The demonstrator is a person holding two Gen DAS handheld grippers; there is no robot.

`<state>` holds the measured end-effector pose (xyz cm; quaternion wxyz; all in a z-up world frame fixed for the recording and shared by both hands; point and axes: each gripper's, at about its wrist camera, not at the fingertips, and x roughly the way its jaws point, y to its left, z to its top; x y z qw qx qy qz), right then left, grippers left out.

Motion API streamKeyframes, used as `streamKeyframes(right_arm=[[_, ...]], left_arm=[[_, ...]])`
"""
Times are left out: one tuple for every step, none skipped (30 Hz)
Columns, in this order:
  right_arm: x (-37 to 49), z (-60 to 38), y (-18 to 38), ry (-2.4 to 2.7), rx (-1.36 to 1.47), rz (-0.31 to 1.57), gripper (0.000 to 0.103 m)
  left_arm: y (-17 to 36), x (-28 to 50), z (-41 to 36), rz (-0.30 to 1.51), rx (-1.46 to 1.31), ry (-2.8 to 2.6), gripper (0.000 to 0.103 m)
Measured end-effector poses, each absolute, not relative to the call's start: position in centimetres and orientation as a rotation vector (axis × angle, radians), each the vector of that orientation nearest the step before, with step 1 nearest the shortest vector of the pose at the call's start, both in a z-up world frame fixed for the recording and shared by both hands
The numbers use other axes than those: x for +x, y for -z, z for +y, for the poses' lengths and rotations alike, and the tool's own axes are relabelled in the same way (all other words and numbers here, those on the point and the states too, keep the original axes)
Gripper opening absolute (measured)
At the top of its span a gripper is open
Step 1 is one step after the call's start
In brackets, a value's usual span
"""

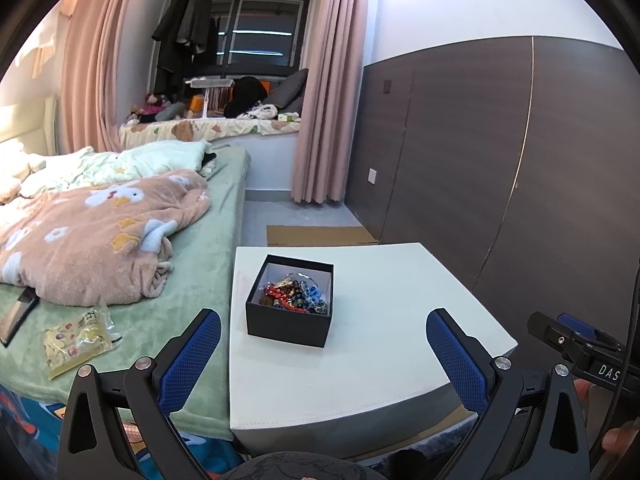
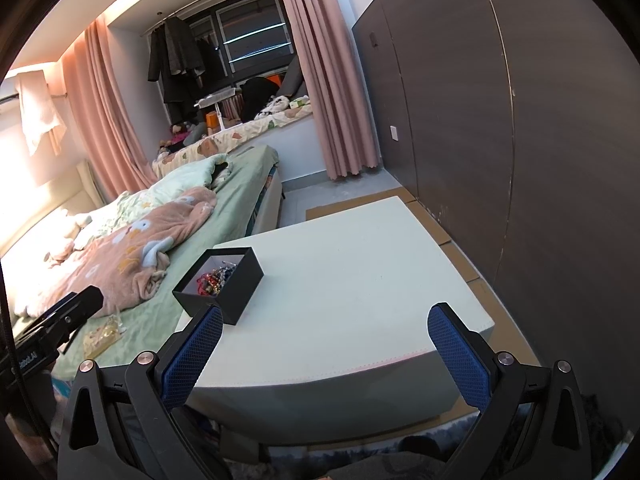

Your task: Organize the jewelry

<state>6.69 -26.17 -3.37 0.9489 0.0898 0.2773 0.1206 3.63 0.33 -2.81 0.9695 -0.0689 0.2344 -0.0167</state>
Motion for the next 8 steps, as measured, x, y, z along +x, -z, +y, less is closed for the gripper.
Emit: streamKeyframes(right_arm=[[6.69, -26.17, 3.37, -0.245, 0.183, 0.565, 0.103], [6.7, -26.17, 3.46, -0.245, 0.184, 0.566, 0.103], [6.7, -26.18, 3.46, -0.245, 0.184, 0.565, 0.103], [6.71, -26.19, 3.46, -0.245, 0.184, 0.566, 0.103], [6.69, -26.18, 3.47, -0.245, 0.184, 0.566, 0.103], [6.71, -26.2, 3.45, -0.245, 0.183, 0.566, 0.103], [6.71, -26.19, 3.46, -0.245, 0.183, 0.566, 0.103], [6.71, -26.19, 3.45, -0.245, 0.183, 0.566, 0.103]], left_arm=[[2.83, 3.69, 0.31, 0.475, -0.138, 0.033, 0.102], [2.84, 3.65, 0.29, 0.475, -0.139, 0.032, 0.102], [2.87, 3.67, 0.3, 0.475, -0.139, 0.032, 0.102], [2.87, 3.67, 0.28, 0.474, -0.139, 0.033, 0.102], [2.85, 3.69, 0.28, 0.472, -0.138, 0.033, 0.102], [2.87, 3.67, 0.26, 0.469, -0.136, 0.031, 0.102], [2.88, 3.65, 0.25, 0.465, -0.133, 0.027, 0.102], [2.91, 3.66, 0.24, 0.463, -0.131, 0.025, 0.102]])
